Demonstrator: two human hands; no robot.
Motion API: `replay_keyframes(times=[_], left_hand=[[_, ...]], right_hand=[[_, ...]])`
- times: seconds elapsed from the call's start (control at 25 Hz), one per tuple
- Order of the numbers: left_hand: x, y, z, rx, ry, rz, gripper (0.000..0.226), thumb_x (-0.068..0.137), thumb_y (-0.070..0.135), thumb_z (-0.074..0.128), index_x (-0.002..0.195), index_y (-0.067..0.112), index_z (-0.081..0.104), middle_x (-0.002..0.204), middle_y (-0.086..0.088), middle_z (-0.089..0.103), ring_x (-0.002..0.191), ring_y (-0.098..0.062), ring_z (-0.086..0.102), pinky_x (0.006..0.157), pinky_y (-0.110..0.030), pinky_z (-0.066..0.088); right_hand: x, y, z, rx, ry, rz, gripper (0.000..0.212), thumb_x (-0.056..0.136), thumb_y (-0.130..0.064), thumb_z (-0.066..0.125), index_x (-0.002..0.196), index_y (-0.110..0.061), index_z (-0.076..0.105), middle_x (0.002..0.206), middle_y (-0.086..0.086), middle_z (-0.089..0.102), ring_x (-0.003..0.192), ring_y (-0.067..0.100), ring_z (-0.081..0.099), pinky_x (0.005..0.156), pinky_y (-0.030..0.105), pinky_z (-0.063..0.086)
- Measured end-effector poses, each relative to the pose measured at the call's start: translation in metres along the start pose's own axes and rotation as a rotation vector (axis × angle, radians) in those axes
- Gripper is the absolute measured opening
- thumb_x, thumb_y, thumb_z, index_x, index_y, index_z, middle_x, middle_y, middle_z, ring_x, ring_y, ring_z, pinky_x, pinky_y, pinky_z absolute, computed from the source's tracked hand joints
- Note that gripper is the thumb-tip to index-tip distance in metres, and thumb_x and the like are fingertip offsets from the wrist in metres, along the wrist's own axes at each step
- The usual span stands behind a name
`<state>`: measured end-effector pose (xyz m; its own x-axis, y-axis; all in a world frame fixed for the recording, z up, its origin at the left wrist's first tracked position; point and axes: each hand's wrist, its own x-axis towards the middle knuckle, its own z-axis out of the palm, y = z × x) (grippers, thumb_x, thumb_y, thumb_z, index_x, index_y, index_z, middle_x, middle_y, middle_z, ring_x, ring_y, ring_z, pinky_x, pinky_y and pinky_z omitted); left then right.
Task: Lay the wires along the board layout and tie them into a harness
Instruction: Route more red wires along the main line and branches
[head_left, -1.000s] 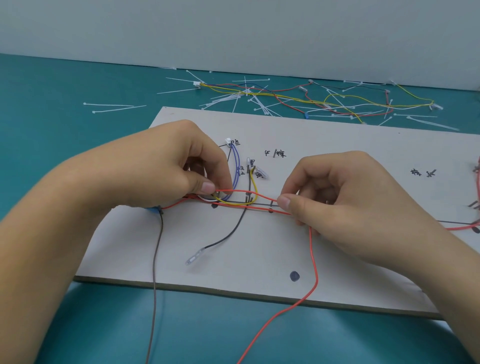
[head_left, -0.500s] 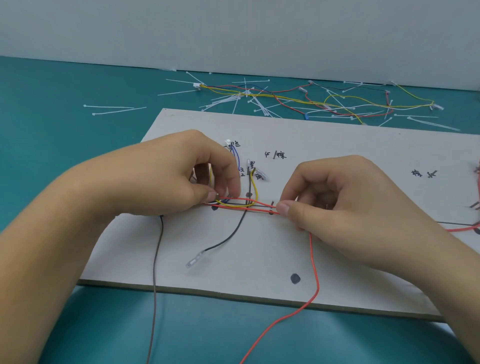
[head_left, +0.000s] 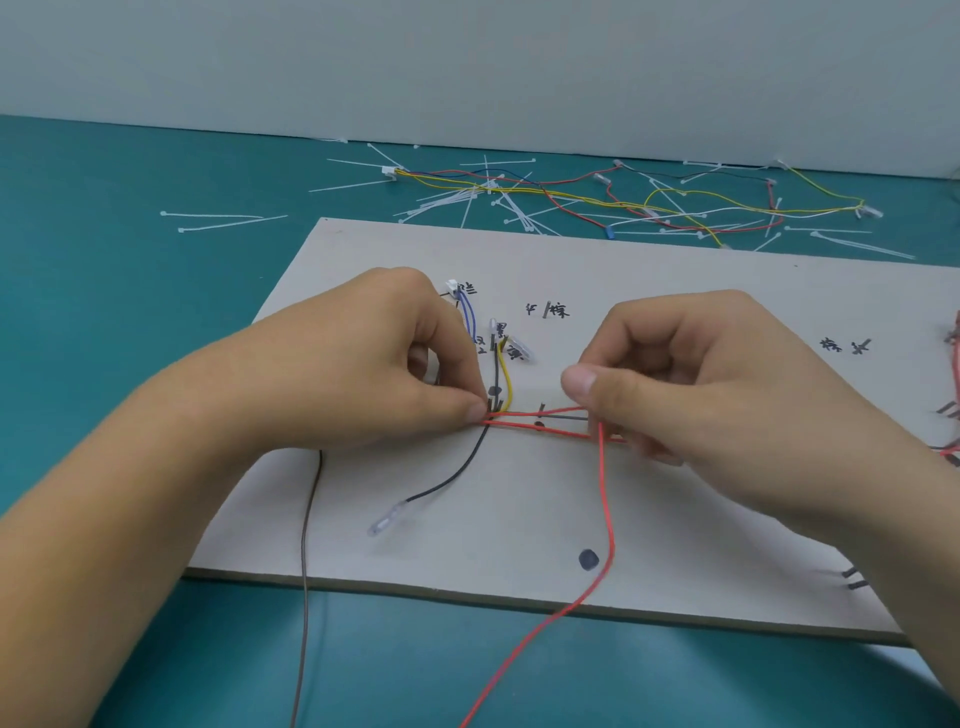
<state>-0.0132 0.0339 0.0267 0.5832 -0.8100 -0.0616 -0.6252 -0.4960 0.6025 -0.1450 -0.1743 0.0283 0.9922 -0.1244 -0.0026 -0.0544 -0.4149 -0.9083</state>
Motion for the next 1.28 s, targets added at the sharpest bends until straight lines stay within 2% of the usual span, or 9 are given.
replay_keyframes(times=[0.24,0.36,0.64,0.72,0.8,0.96,1.04,1.2,1.28], left_hand=[[0.003,0.002,0.005,0.008,0.090,-0.030,0.006,0.076,0.036,0.082,0.072,0.035,0.078,0.064,0.022,0.067,0.053,-0.005,0.057,0.049,-0.015,0.044],[0.004,0.000,0.006,-0.008,0.091,0.023,0.009,0.079,0.027,0.081,0.078,0.035,0.078,0.069,0.018,0.068,0.056,-0.006,0.056,0.052,-0.015,0.044],[0.005,0.000,0.007,-0.011,0.089,0.043,0.012,0.079,0.024,0.081,0.076,0.035,0.077,0.068,0.024,0.067,0.057,-0.005,0.057,0.053,-0.013,0.043],[0.006,0.000,0.007,-0.011,0.100,0.048,0.012,0.078,0.024,0.082,0.078,0.034,0.077,0.073,0.020,0.070,0.063,-0.008,0.060,0.054,-0.017,0.046],[0.007,0.001,0.008,-0.024,0.101,0.052,0.013,0.077,0.023,0.083,0.080,0.034,0.076,0.075,0.018,0.071,0.066,-0.009,0.061,0.060,-0.024,0.051],[0.007,0.001,0.006,-0.042,0.116,0.014,0.018,0.074,0.025,0.088,0.078,0.033,0.072,0.075,0.016,0.071,0.064,-0.010,0.062,0.064,-0.032,0.055],[0.008,0.000,0.005,-0.040,0.126,-0.017,0.023,0.070,0.028,0.091,0.077,0.031,0.069,0.075,0.016,0.071,0.061,-0.012,0.063,0.061,-0.031,0.055],[0.007,-0.001,0.005,-0.039,0.127,-0.050,0.033,0.067,0.031,0.094,0.081,0.033,0.064,0.077,0.015,0.071,0.056,-0.009,0.061,0.052,-0.018,0.046],[0.007,0.000,0.005,-0.050,0.130,-0.053,0.038,0.067,0.030,0.094,0.085,0.037,0.061,0.080,0.016,0.071,0.058,-0.010,0.063,0.053,-0.021,0.047]], right_hand=[[0.000,-0.002,-0.008,0.115,-0.032,0.001,0.007,0.073,-0.010,0.076,0.079,-0.013,0.076,0.063,0.008,0.067,0.052,0.014,0.058,0.052,0.025,0.049],[0.002,0.001,-0.010,0.002,0.066,0.005,0.015,0.081,-0.002,0.079,0.080,-0.017,0.077,0.064,0.009,0.070,0.051,0.013,0.061,0.053,0.026,0.052],[0.013,-0.004,-0.008,-0.280,0.147,0.058,0.017,0.085,-0.014,0.078,0.079,-0.030,0.078,0.066,0.000,0.073,0.055,0.018,0.064,0.055,0.040,0.056],[0.020,-0.010,-0.009,-0.377,0.141,0.056,0.013,0.086,-0.019,0.078,0.078,-0.030,0.077,0.067,-0.009,0.073,0.058,0.011,0.067,0.058,0.037,0.058],[0.032,-0.019,-0.011,-0.541,0.074,0.070,0.014,0.086,-0.021,0.077,0.074,-0.028,0.075,0.066,-0.018,0.071,0.060,0.004,0.066,0.056,0.027,0.052],[0.062,-0.033,-0.006,-0.794,-0.081,0.148,0.018,0.086,-0.014,0.070,0.072,-0.024,0.072,0.061,-0.010,0.068,0.058,0.006,0.064,0.050,0.020,0.042],[0.076,-0.038,-0.002,-0.834,-0.132,0.180,0.017,0.087,-0.013,0.070,0.073,-0.023,0.074,0.060,-0.009,0.072,0.054,0.008,0.068,0.047,0.018,0.044],[0.094,-0.050,0.001,-0.877,-0.226,0.205,0.011,0.088,-0.017,0.073,0.078,-0.020,0.074,0.058,-0.011,0.072,0.051,0.006,0.070,0.040,0.013,0.040],[0.102,-0.054,0.003,-0.877,-0.246,0.182,0.010,0.088,-0.016,0.075,0.078,-0.020,0.073,0.059,-0.010,0.073,0.052,0.006,0.070,0.039,0.012,0.039]])
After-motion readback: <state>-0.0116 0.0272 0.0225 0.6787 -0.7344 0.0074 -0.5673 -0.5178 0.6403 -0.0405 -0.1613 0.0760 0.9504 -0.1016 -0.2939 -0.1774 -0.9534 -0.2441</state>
